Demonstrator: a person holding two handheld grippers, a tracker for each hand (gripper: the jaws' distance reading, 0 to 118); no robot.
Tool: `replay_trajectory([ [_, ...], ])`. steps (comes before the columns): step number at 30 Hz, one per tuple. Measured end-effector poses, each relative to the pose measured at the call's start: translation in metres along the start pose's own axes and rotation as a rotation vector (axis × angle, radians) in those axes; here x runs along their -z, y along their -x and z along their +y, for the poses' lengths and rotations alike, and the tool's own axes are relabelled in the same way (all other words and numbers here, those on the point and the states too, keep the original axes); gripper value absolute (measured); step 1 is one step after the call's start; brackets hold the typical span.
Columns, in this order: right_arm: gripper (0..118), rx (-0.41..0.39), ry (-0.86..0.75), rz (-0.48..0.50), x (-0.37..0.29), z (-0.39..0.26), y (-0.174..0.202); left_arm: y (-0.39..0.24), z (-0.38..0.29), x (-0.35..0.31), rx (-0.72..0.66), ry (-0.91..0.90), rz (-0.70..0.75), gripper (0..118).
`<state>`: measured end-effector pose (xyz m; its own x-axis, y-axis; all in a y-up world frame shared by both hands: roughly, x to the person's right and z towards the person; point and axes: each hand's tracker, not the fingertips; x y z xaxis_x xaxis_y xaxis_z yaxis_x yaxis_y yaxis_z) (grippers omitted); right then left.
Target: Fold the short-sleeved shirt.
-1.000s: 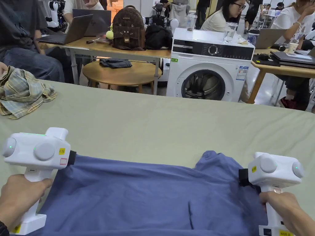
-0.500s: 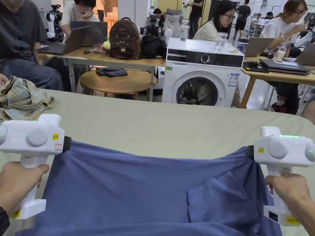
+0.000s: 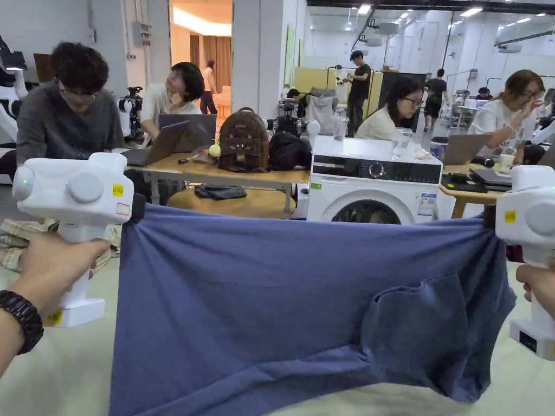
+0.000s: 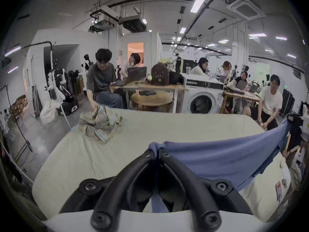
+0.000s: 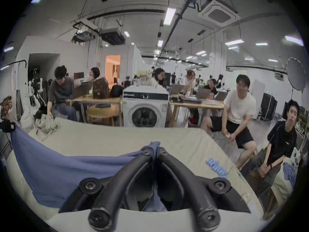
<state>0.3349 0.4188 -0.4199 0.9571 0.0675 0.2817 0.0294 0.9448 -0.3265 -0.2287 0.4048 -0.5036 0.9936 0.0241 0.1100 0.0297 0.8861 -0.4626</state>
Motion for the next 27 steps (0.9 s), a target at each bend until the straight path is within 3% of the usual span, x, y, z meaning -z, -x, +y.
replay_trajectory([
  [8, 0, 0.03, -0.076, -0.025, 0.013, 0.061, 0.003, -0.003, 0.068, 0.002, -0.009, -0.083, 0.018, 0],
  [14, 0, -0.029, -0.168, -0.069, 0.023, 0.106, 0.012, -0.001, 0.118, 0.0, -0.041, -0.147, 0.043, 0],
  [27, 0, -0.001, -0.312, -0.101, 0.02, 0.194, 0.008, -0.013, 0.206, -0.015, -0.03, -0.309, 0.077, 0],
])
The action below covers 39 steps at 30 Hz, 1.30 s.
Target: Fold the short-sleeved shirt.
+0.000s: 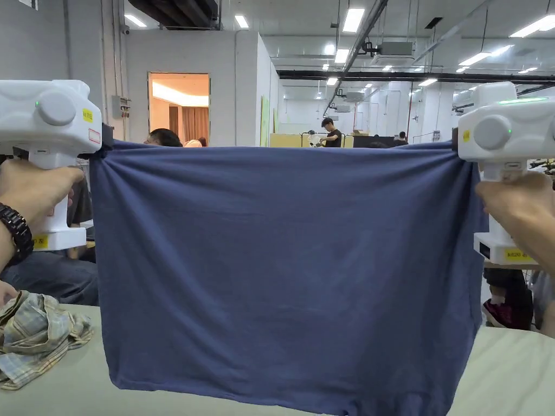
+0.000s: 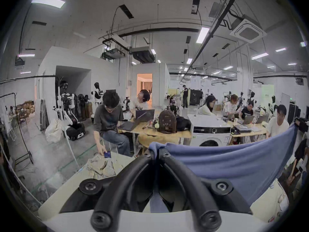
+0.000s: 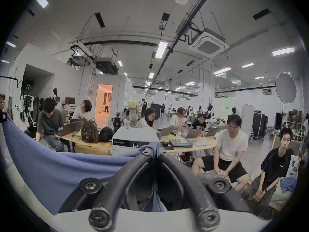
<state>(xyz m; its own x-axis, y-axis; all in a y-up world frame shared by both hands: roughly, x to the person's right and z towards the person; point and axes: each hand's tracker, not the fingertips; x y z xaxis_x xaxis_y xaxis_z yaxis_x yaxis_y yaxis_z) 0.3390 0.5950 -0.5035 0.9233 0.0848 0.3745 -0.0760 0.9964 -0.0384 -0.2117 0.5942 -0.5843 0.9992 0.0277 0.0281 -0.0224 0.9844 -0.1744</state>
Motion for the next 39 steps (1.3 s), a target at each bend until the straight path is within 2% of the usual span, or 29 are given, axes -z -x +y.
replay_trajectory([
  [5, 0, -0.008, 0.008, -0.003, -0.007, -0.023, -0.004, -0.008, -0.022, 0.001, 0.018, 0.042, -0.007, 0],
  [13, 0, -0.016, 0.084, -0.001, -0.033, -0.087, -0.014, -0.004, -0.094, -0.014, 0.034, 0.1, -0.034, 0],
  [16, 0, -0.026, 0.11, 0.005, -0.046, -0.108, -0.02, 0.0, -0.117, -0.034, 0.044, 0.116, -0.037, 0],
  [24, 0, -0.032, 0.155, 0.005, -0.137, -0.158, -0.037, 0.01, -0.182, -0.115, 0.078, 0.134, -0.054, 0],
  [27, 0, -0.07, 0.167, 0.005, -0.169, -0.184, -0.042, 0.013, -0.213, -0.148, 0.066, 0.115, -0.073, 0],
  [28, 0, -0.105, 0.19, 0.0, -0.179, -0.192, -0.044, 0.015, -0.224, -0.157, 0.077, 0.135, -0.087, 0],
  [32, 0, -0.095, 0.235, 0.019, -0.216, -0.229, -0.05, 0.023, -0.271, -0.186, 0.037, 0.149, -0.098, 0],
  [34, 0, -0.138, 0.275, 0.046, -0.23, -0.247, -0.05, 0.03, -0.292, -0.198, -0.011, 0.167, -0.111, 0],
  [37, 0, -0.146, 0.335, 0.062, -0.252, -0.274, -0.05, 0.038, -0.324, -0.211, -0.02, 0.197, -0.097, 0],
  [39, 0, -0.194, 0.365, 0.088, -0.266, -0.295, -0.047, 0.044, -0.344, -0.22, -0.039, 0.247, -0.113, 0],
])
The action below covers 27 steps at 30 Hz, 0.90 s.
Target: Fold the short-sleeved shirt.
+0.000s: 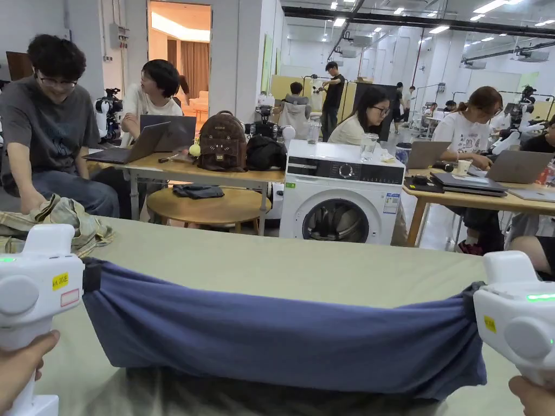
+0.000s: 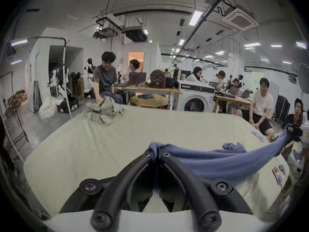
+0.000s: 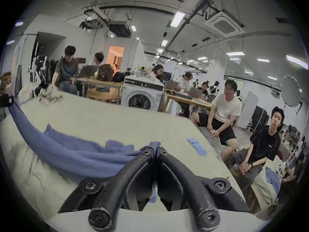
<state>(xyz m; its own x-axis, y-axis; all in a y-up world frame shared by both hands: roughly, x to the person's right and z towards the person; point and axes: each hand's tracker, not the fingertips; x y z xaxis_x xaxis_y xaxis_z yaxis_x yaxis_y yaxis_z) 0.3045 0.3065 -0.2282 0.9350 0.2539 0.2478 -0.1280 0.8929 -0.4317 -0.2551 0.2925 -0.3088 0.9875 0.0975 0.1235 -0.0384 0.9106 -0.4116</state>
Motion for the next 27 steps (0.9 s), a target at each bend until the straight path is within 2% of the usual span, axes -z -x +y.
replay_trajectory([
  [3, 0, 0.039, 0.087, 0.041, -0.003, -0.032, 0.005, 0.006, -0.032, -0.007, -0.008, 0.062, -0.004, 0],
  [7, 0, 0.01, 0.184, 0.071, -0.008, -0.074, 0.014, 0.011, -0.072, -0.013, 0.024, 0.177, -0.032, 0],
  [9, 0, 0.046, 0.241, 0.089, -0.008, -0.093, 0.013, 0.012, -0.089, -0.012, 0.033, 0.231, -0.024, 0],
  [16, 0, -0.01, 0.432, 0.14, -0.005, -0.146, 0.021, 0.016, -0.136, -0.001, 0.1, 0.471, -0.028, 0],
  [20, 0, -0.039, 0.519, 0.119, 0.005, -0.168, 0.026, 0.023, -0.156, 0.011, 0.073, 0.563, -0.011, 0],
  [24, 0, -0.013, 0.564, 0.139, 0.016, -0.185, 0.029, 0.028, -0.179, 0.025, 0.074, 0.656, 0.002, 0],
  [25, 2, -0.008, 0.58, 0.138, 0.018, -0.188, 0.031, 0.027, -0.185, 0.028, 0.06, 0.648, -0.002, 0],
  [27, 14, -0.013, 0.564, 0.112, 0.016, -0.19, 0.035, 0.025, -0.184, 0.025, 0.048, 0.613, 0.007, 2],
])
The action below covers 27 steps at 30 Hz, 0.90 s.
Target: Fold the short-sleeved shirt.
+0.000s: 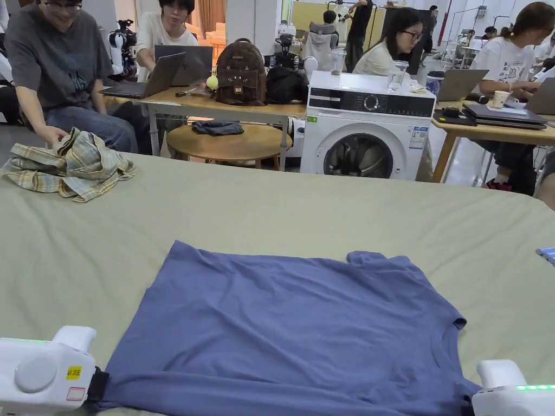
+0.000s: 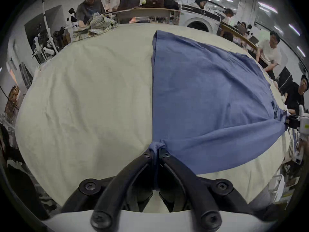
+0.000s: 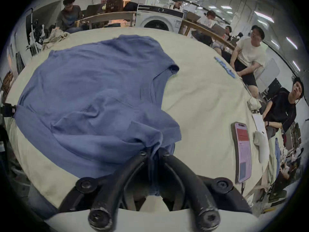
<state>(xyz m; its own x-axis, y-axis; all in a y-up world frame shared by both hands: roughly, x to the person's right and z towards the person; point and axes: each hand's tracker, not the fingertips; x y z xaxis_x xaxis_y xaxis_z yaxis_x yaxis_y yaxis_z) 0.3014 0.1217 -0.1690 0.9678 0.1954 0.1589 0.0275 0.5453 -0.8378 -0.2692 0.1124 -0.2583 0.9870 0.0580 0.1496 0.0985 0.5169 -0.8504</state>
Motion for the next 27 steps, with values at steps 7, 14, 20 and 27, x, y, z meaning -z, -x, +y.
replay_trajectory([
  [7, 63, 0.063, -0.189, -0.056, -0.035, 0.019, 0.014, -0.017, 0.014, -0.037, -0.033, -0.194, 0.097, 45],
  [14, 63, 0.151, -0.362, 0.007, -0.04, 0.039, 0.044, -0.05, 0.025, -0.036, -0.017, -0.308, 0.009, 44],
  [20, 0, 0.187, -0.414, 0.018, -0.039, 0.037, 0.064, -0.071, 0.024, -0.031, 0.021, -0.363, 0.026, 14],
  [27, 0, 0.155, -0.407, 0.047, -0.046, 0.036, 0.074, -0.078, 0.025, -0.032, 0.063, -0.311, 0.075, 0],
])
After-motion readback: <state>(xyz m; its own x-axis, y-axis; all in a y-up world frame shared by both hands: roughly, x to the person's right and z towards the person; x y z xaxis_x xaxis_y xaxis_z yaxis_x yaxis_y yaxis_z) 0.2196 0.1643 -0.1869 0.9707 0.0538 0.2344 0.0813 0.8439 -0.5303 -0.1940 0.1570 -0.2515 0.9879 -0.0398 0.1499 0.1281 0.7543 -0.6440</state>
